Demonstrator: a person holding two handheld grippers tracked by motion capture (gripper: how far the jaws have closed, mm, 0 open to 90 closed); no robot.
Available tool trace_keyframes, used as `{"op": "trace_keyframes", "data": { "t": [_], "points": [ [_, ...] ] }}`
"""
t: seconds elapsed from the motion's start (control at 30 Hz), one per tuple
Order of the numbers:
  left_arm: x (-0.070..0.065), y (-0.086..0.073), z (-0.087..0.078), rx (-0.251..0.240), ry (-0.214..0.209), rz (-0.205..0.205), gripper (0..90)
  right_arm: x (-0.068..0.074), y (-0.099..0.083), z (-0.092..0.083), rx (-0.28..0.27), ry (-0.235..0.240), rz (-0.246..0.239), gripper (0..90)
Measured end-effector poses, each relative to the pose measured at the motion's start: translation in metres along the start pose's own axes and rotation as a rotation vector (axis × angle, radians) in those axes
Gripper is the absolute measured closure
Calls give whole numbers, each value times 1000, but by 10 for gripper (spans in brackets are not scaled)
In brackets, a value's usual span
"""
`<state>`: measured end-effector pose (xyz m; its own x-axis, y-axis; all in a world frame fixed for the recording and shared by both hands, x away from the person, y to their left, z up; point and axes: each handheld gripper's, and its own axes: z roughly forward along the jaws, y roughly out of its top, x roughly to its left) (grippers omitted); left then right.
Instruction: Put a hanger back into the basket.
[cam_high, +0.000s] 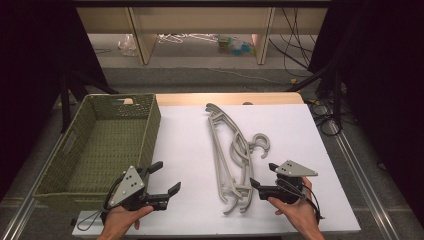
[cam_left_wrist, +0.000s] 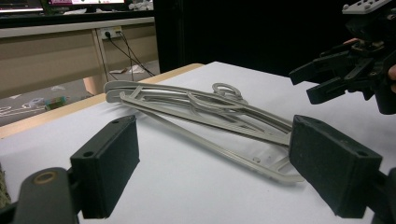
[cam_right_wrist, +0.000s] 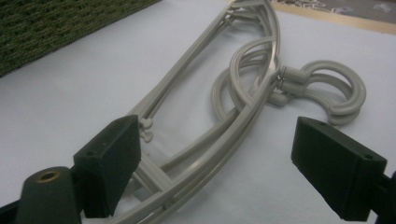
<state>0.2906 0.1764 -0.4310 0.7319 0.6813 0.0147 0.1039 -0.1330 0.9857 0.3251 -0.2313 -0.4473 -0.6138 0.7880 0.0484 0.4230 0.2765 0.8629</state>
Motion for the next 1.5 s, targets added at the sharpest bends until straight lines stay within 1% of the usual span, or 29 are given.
{"op": "trace_keyframes", "data": {
  "t": [0.03,0.23,0.33,0.37,0.47,0.5,0.53,0.6,0.63,0.67,0.7,0.73,0.77,0.8,0.83,0.87,0.93,0.97,1.03,1.07,1.13,1.17,1.2,1.23,1.27,1.3,1.33,1.43,1.5],
  "points": [
    [0,0,0,0,0,0,161,-1,1,1,18,-1,0,171],
    [0,0,0,4,-2,1,161,-9,6,12,67,-9,23,188],
    [0,0,0,5,-2,2,161,-11,8,18,91,-1,28,200],
    [0,0,0,5,-3,7,161,-13,9,23,123,0,30,210],
    [-1,-1,1,6,-5,1,161,-14,10,31,168,-3,52,225],
    [-1,-1,1,7,-5,4,161,-16,10,34,174,-6,37,234],
    [-1,-1,1,7,-5,4,161,-15,12,35,207,-6,70,243],
    [-1,-1,1,8,-6,4,161,-17,12,37,198,-5,62,250],
    [-1,-1,1,9,-7,11,161,-19,13,43,225,6,82,282],
    [-1,-1,1,9,-7,12,162,-21,13,45,217,6,64,291],
    [-1,-1,1,9,-7,3,162,-22,13,48,236,7,66,297],
    [-1,-1,1,9,-8,1,162,-24,14,54,232,10,38,297],
    [-2,-1,1,9,-9,1,162,-24,14,55,250,19,57,297],
    [-1,-1,1,11,-10,12,162,-22,14,58,266,21,103,304],
    [-1,-1,1,10,-11,12,162,-23,15,61,289,31,100,319],
    [-1,-1,1,11,-11,12,163,-25,14,65,268,24,80,325],
    [-1,-1,1,12,-15,18,163,-27,14,71,289,12,63,345],
    [-2,-1,1,12,-14,14,163,-27,16,72,309,22,89,371],
    [-2,-1,1,11,-16,14,163,-28,17,77,305,18,73,396],
    [-2,-1,1,12,-16,14,163,-27,19,80,297,19,89,421],
    [-2,-1,2,12,-17,5,163,-28,20,83,310,18,88,445],
    [-2,-1,2,13,-17,5,164,-29,20,84,302,11,72,454],
    [-3,-1,2,14,-16,5,164,-29,21,84,314,13,90,461],
    [-3,-1,2,15,-15,5,164,-30,22,83,334,17,92,469],
    [-3,-1,2,18,-14,3,165,-30,22,84,339,7,98,477],
    [-3,-1,2,18,-14,3,165,-31,22,85,342,10,97,487],
    [-3,-1,2,18,-14,5,165,-32,21,86,349,9,110,488],
    [-3,-1,2,19,-15,3,165,-34,22,87,349,5,134,503],
    [-3,-1,2,21,-15,5,165,-34,22,88,347,5,134,507]
  ]
}}
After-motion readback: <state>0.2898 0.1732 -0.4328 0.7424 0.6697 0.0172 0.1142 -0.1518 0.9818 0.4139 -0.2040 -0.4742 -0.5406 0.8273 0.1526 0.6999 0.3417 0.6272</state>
